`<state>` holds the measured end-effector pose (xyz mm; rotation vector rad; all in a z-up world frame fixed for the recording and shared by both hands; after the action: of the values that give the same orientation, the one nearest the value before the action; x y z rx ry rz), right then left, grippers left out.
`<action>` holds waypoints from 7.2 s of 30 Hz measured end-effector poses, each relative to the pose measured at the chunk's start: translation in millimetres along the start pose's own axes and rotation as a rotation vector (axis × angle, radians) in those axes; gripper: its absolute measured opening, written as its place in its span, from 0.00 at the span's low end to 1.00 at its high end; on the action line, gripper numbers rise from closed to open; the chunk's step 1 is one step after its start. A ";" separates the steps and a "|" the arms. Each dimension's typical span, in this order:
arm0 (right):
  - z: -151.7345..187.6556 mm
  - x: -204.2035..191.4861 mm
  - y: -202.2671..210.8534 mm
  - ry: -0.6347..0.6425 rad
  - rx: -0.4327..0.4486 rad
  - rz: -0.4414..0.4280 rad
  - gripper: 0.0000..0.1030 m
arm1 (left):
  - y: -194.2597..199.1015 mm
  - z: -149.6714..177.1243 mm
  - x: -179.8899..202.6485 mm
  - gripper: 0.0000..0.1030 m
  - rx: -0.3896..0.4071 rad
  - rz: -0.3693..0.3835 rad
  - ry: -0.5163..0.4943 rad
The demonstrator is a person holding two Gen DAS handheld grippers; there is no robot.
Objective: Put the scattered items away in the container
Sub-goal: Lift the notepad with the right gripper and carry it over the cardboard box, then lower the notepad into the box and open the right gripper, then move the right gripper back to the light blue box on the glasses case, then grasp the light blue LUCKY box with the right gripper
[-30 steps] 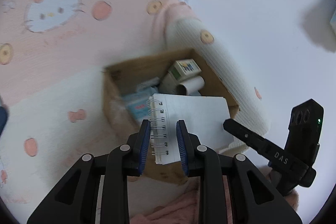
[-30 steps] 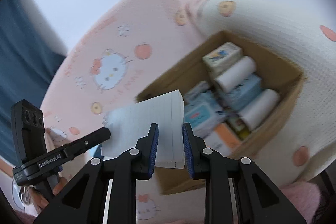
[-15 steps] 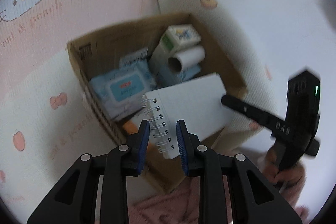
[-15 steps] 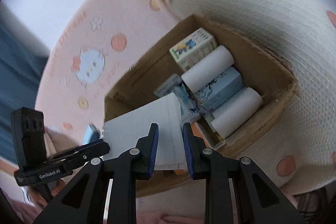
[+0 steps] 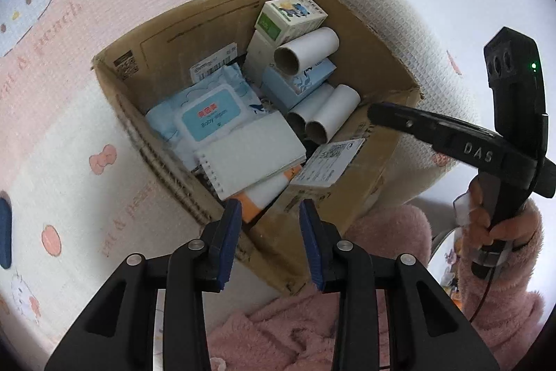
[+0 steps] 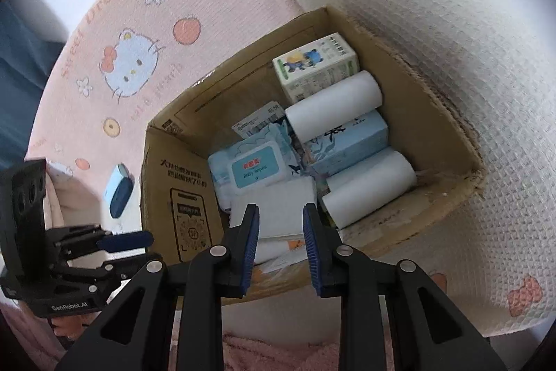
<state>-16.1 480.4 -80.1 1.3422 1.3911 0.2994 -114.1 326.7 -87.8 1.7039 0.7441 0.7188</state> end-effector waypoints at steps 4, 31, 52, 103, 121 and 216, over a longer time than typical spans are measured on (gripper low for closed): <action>-3.8 0.1 -16.6 -0.022 -0.067 0.032 0.22 | -9.6 -20.9 2.3 0.37 -0.018 -0.024 -0.030; -46.1 14.3 -198.8 -0.264 -0.398 0.057 0.19 | -73.6 -108.7 -61.2 0.04 -0.160 -0.071 0.122; -32.9 -11.2 -225.9 -0.071 -0.514 0.178 0.20 | -48.3 -106.1 -80.9 0.04 -0.120 -0.069 0.213; 0.8 29.6 -23.7 -0.169 -0.159 0.076 0.21 | -166.8 -55.8 6.3 0.29 -0.475 -0.353 0.021; 53.8 -93.6 -4.0 -0.053 -0.090 0.170 0.34 | 37.2 4.5 -20.5 0.51 0.063 -0.335 -0.009; 13.7 -385.4 -500.2 0.121 -0.172 -0.424 0.35 | -66.0 231.1 -559.9 0.32 0.311 0.042 1.139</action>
<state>-374.7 0.3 -279.5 0.8738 1.6707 0.2110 -290.1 -231.5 -256.9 1.4744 1.6523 1.7076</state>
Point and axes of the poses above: each gripper's, at about its wrist camera, not at the fingertips, and y roughly against the way its jaws point, x to its right, z to its underside, the point moved 2 cm from there along -y, roughly the way its jaws point, and after that the axes turned 10 degrees about -z, right-handed, at the moved point
